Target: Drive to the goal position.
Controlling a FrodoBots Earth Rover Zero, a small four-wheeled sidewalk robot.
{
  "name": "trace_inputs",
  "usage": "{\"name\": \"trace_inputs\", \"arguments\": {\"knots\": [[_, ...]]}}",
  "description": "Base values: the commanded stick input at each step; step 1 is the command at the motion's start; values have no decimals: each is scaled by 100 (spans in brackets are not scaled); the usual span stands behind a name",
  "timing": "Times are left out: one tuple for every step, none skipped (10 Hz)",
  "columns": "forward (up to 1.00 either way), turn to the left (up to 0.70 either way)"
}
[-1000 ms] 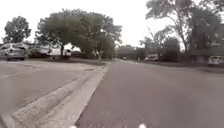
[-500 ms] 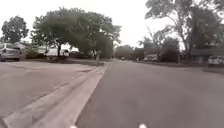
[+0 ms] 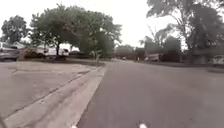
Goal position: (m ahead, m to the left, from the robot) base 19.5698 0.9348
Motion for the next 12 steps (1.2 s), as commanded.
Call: {"name": "trace_inputs", "arguments": {"knots": [[100, 0], [100, 0], [100, 0], [100, 0], [100, 0], [100, 0], [100, 7], [100, 16], [100, 25], [100, 28], [100, 2], [100, 0]]}}
